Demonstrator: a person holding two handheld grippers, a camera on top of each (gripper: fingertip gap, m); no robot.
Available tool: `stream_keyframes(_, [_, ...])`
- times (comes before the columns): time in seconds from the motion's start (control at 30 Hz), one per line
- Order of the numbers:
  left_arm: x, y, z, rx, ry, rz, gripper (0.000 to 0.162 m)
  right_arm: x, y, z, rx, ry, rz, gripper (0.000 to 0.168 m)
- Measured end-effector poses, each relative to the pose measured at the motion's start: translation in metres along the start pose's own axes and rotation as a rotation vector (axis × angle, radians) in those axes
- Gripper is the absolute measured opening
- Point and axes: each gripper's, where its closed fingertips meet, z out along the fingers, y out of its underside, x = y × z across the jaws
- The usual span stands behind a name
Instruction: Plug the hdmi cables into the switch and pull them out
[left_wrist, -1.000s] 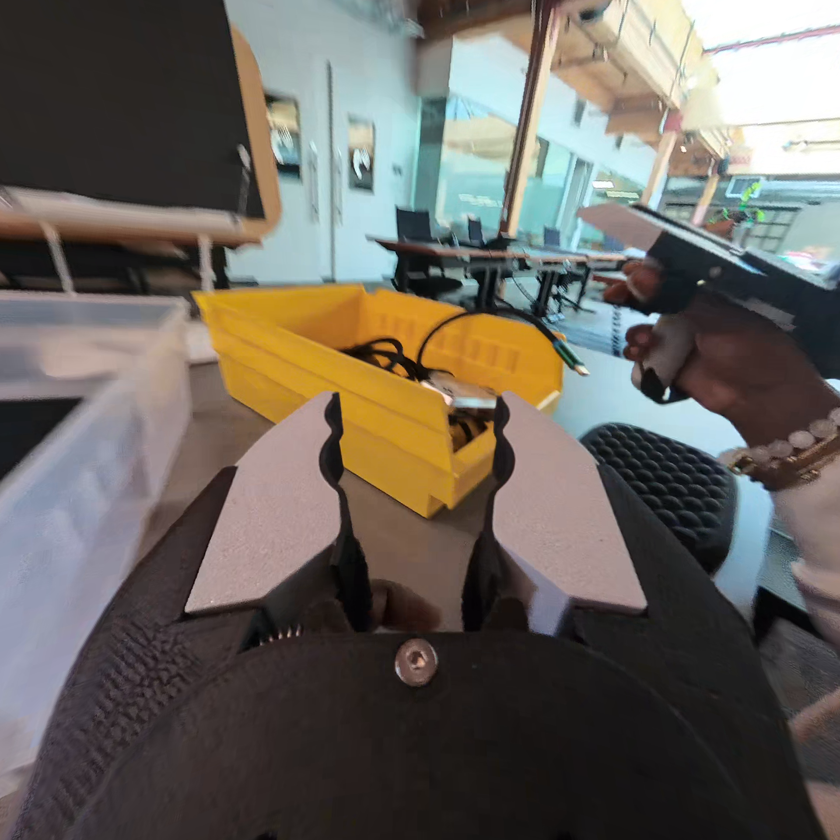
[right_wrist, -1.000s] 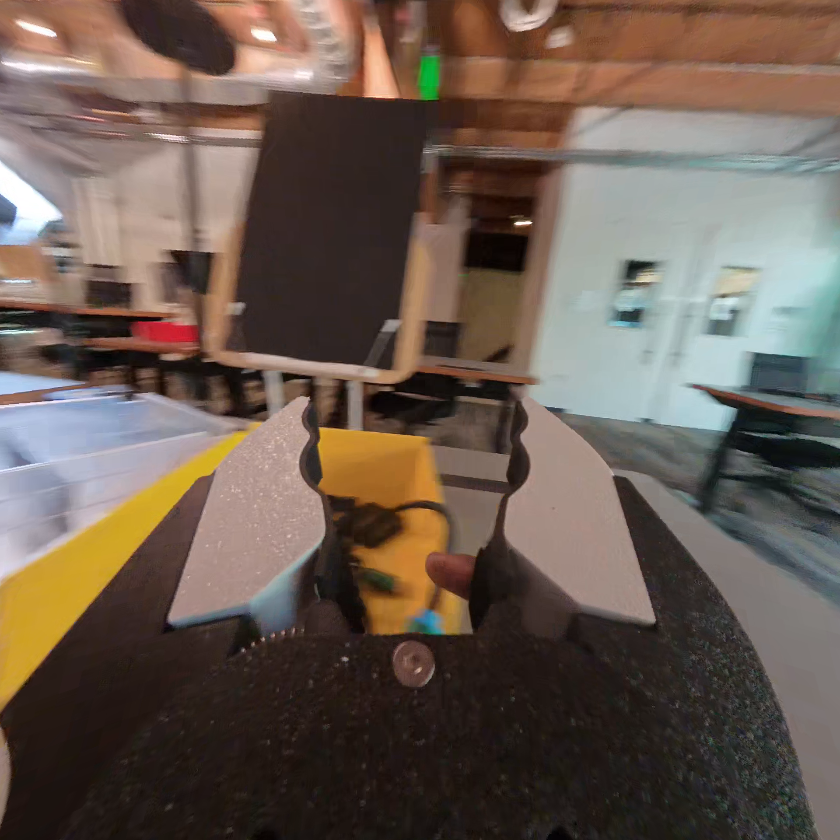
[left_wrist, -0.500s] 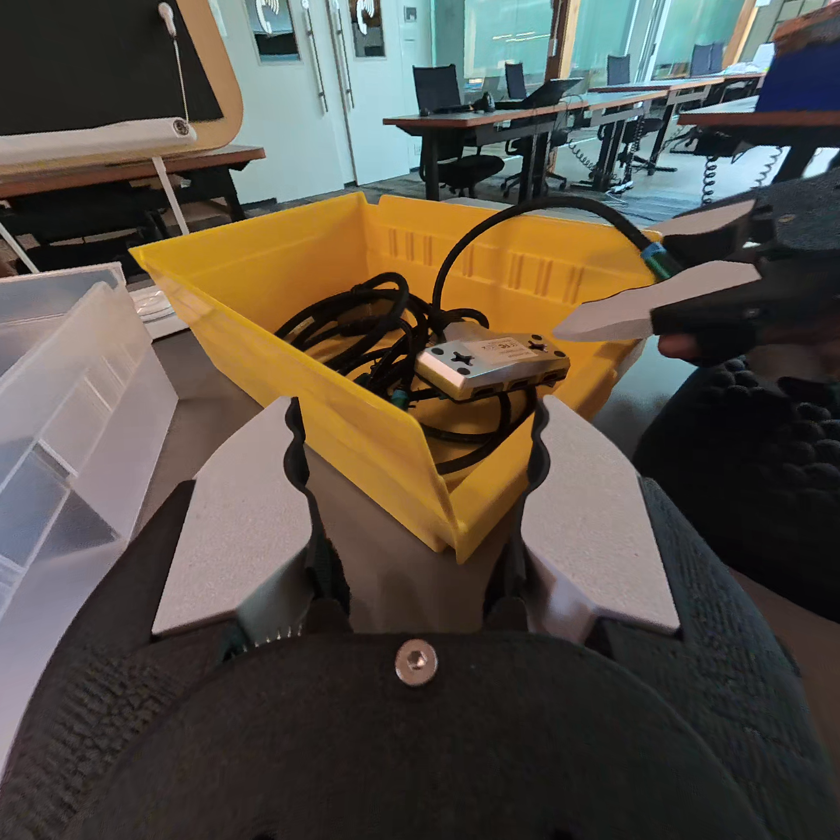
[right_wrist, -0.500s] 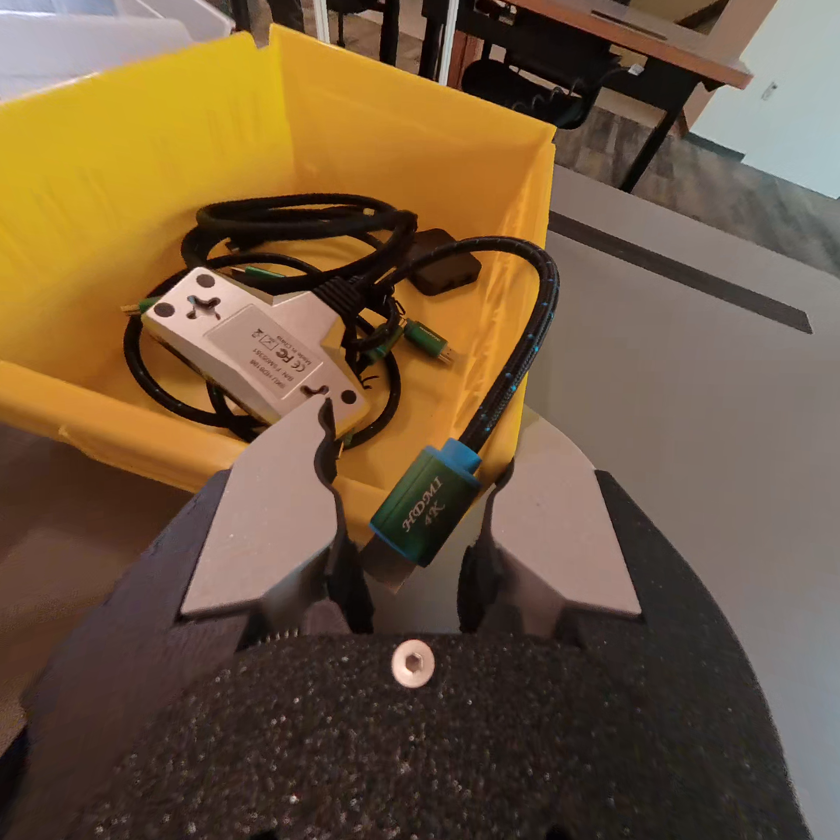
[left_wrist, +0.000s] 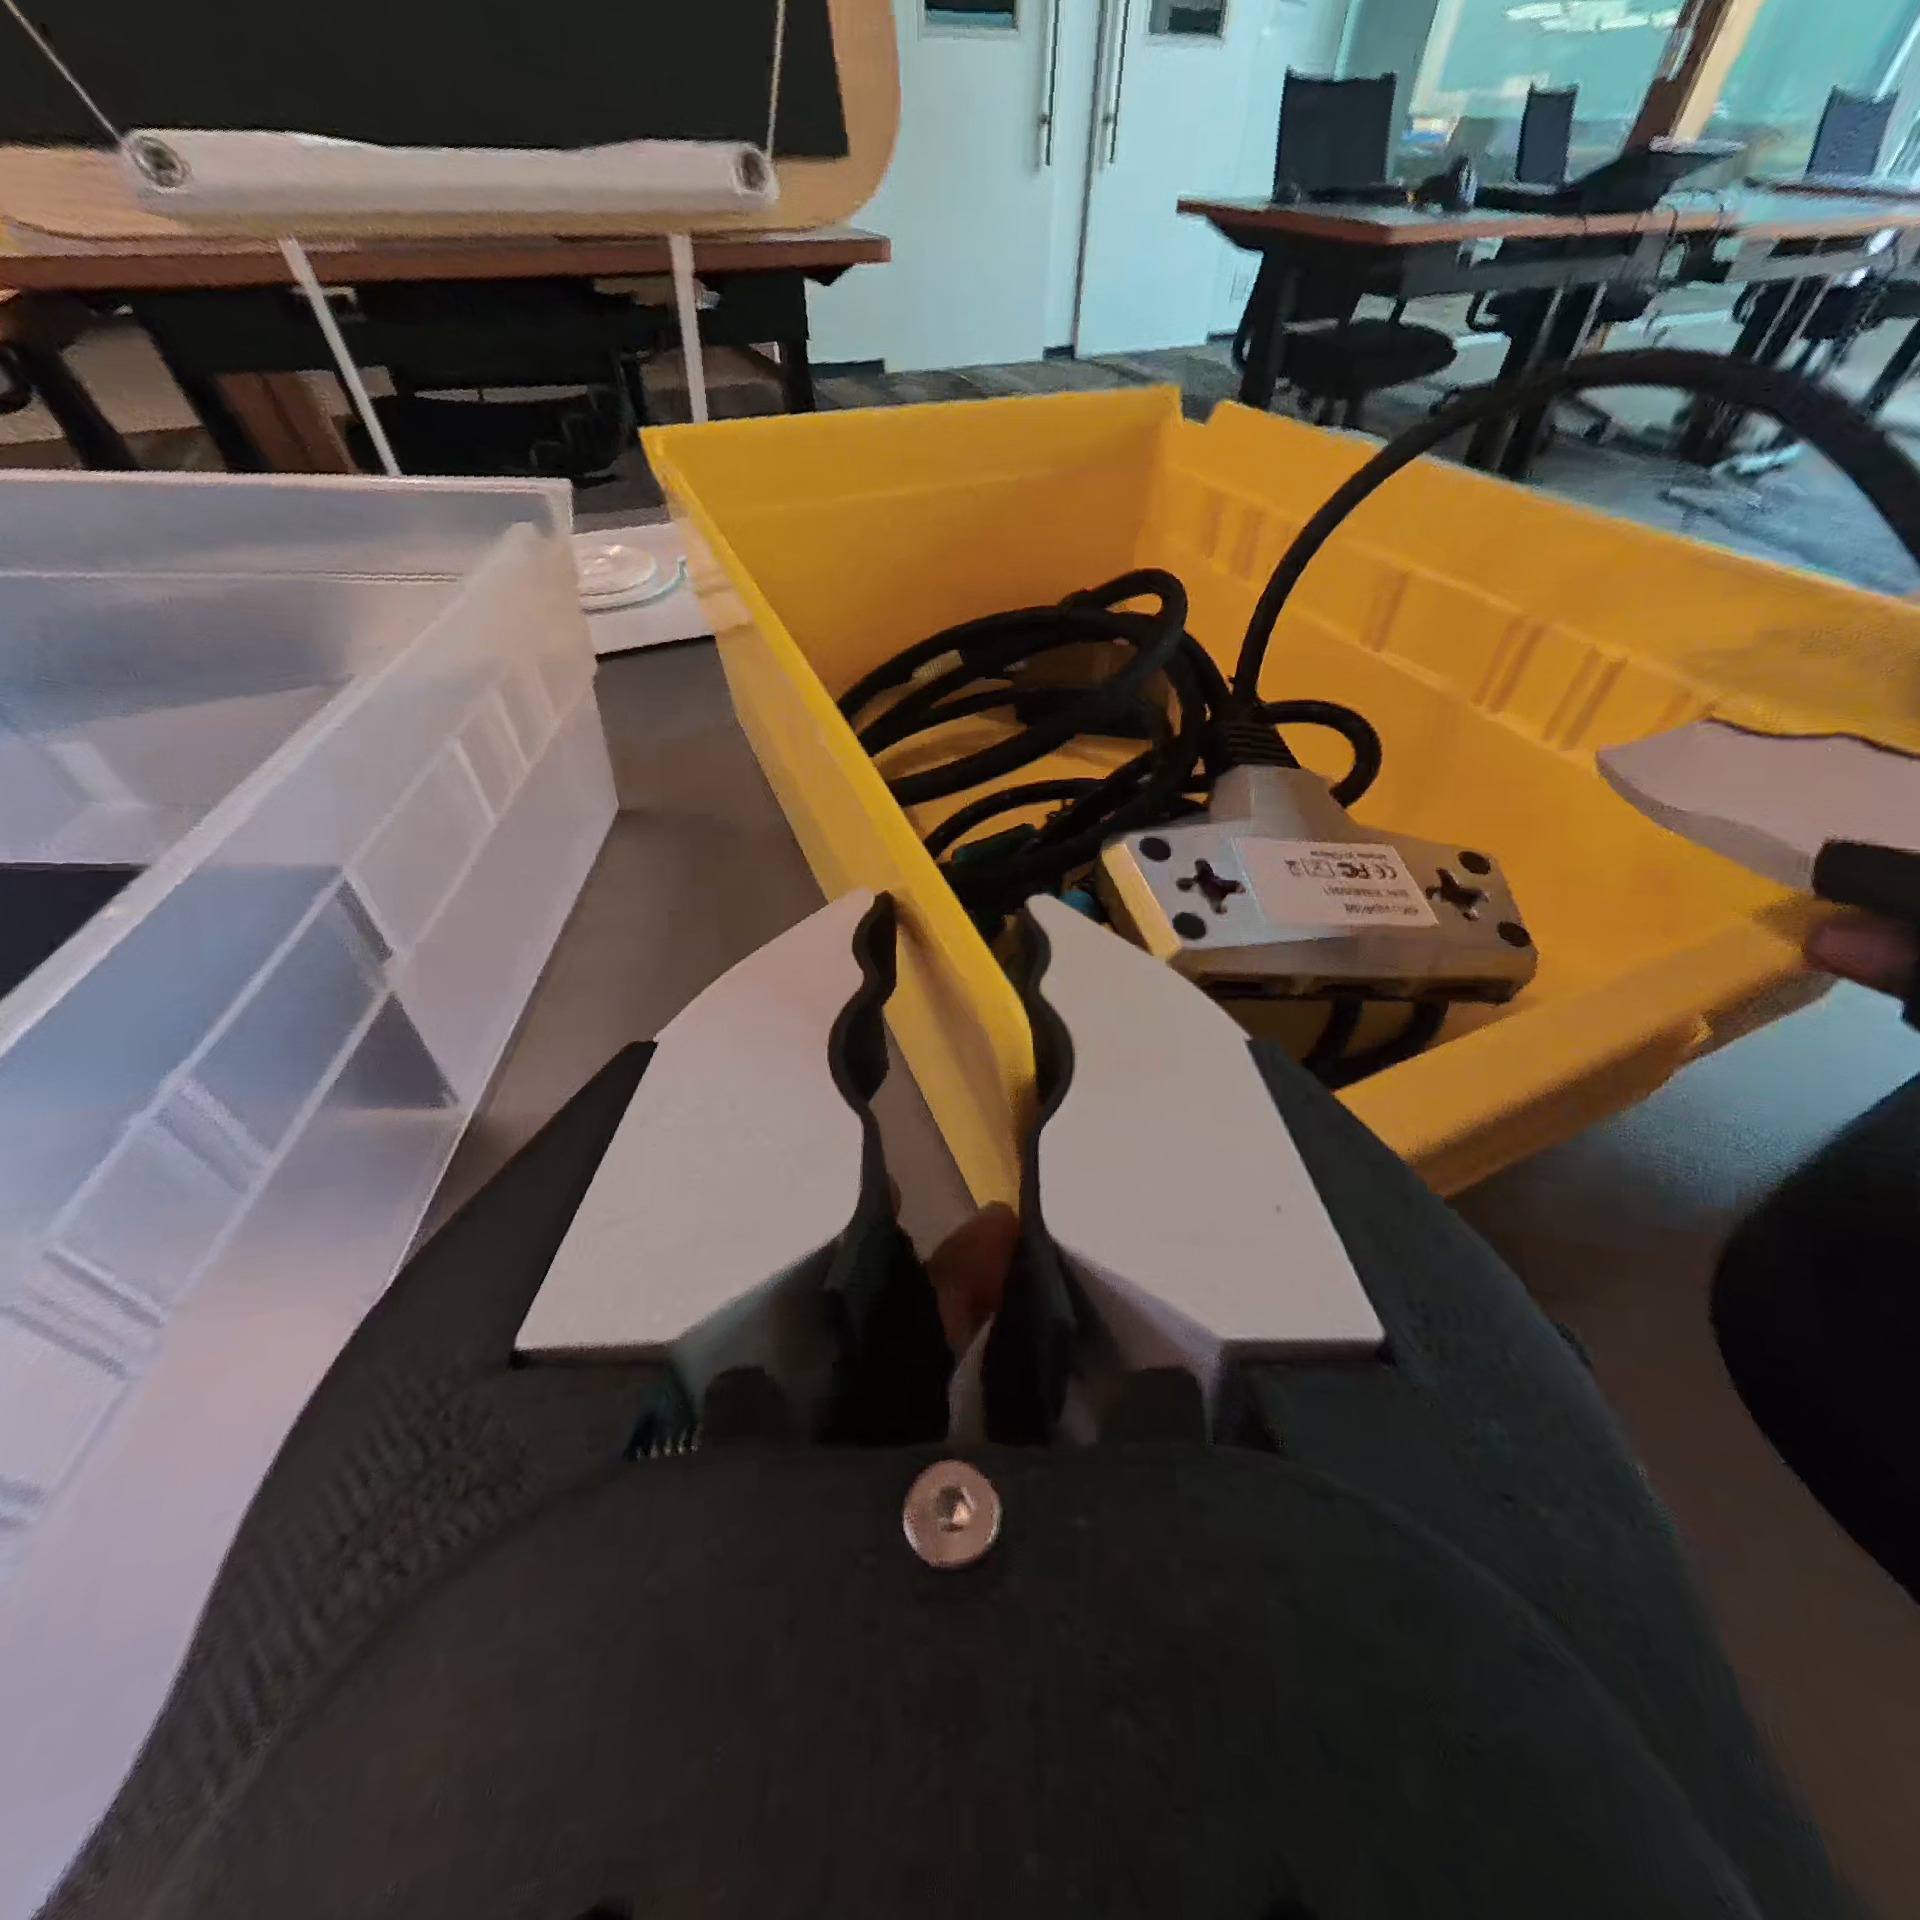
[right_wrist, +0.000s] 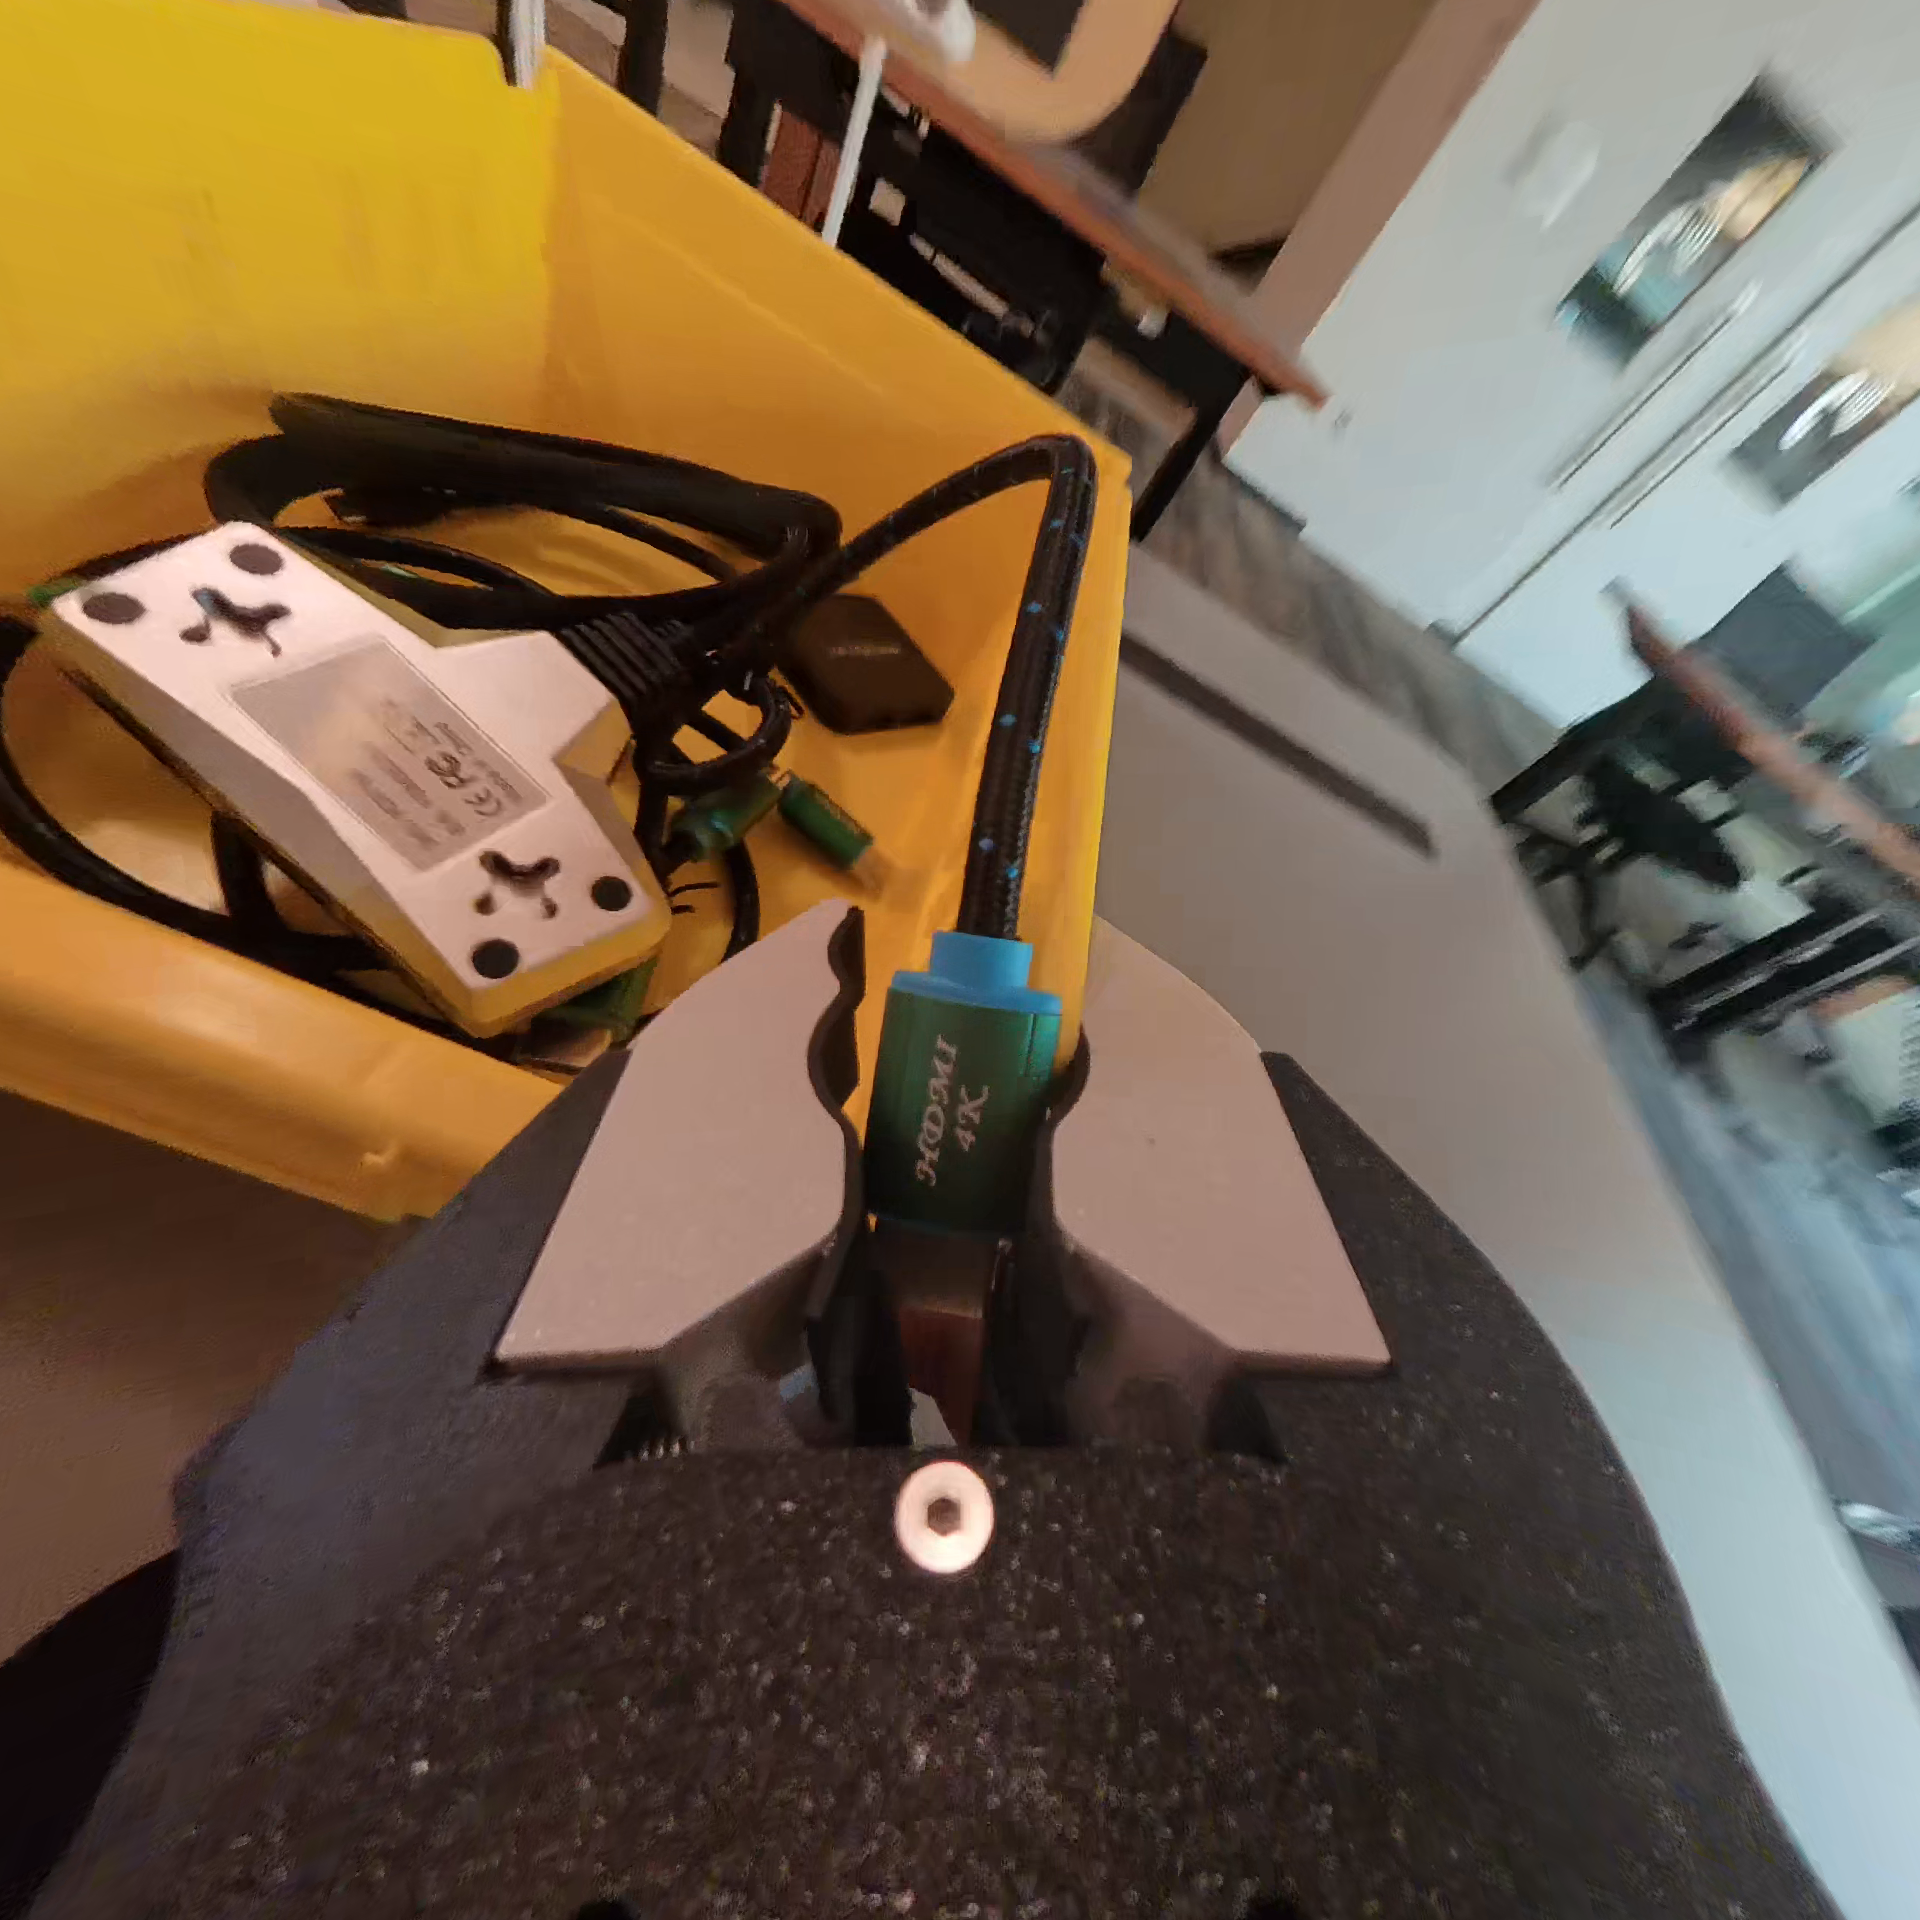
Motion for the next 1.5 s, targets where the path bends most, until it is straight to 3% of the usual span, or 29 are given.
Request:
stream_keyframes(0.2, [-0.009, -0.018, -0.012, 0.100, -0.019, -0.004, 0.016, 0.002, -0.026, -0.014, 0.111, 0.054, -0.021, 0.029])
stream_keyframes(0.37, [-0.013, -0.053, -0.031, 0.258, -0.030, 0.025, 0.015, 0.010, -0.062, -0.040, 0.246, 0.137, -0.049, 0.029])
stream_keyframes(0.6, [-0.025, -0.117, -0.092, 0.440, -0.062, 0.087, 0.015, 0.011, -0.130, -0.092, 0.469, 0.193, -0.026, 0.030])
stream_keyframes(0.77, [-0.051, -0.139, -0.143, 0.484, -0.139, 0.098, 0.016, -0.013, -0.176, -0.112, 0.582, 0.111, -0.009, 0.029])
stream_keyframes(0.97, [-0.116, -0.136, -0.211, 0.492, -0.322, 0.100, 0.016, -0.087, -0.232, -0.113, 0.700, -0.072, -0.013, 0.030])
stream_keyframes(1.23, [-0.225, -0.105, -0.333, 0.379, -0.680, 0.173, 0.015, -0.250, -0.294, -0.112, 0.840, -0.428, 0.106, 0.031])
stream_keyframes(1.37, [-0.272, -0.076, -0.385, 0.279, -0.805, 0.176, 0.014, -0.333, -0.305, -0.121, 0.854, -0.622, 0.163, 0.034])
stream_keyframes(1.5, [-0.309, -0.034, -0.403, 0.210, -0.864, 0.130, 0.011, -0.394, -0.293, -0.116, 0.789, -0.703, 0.127, 0.037])
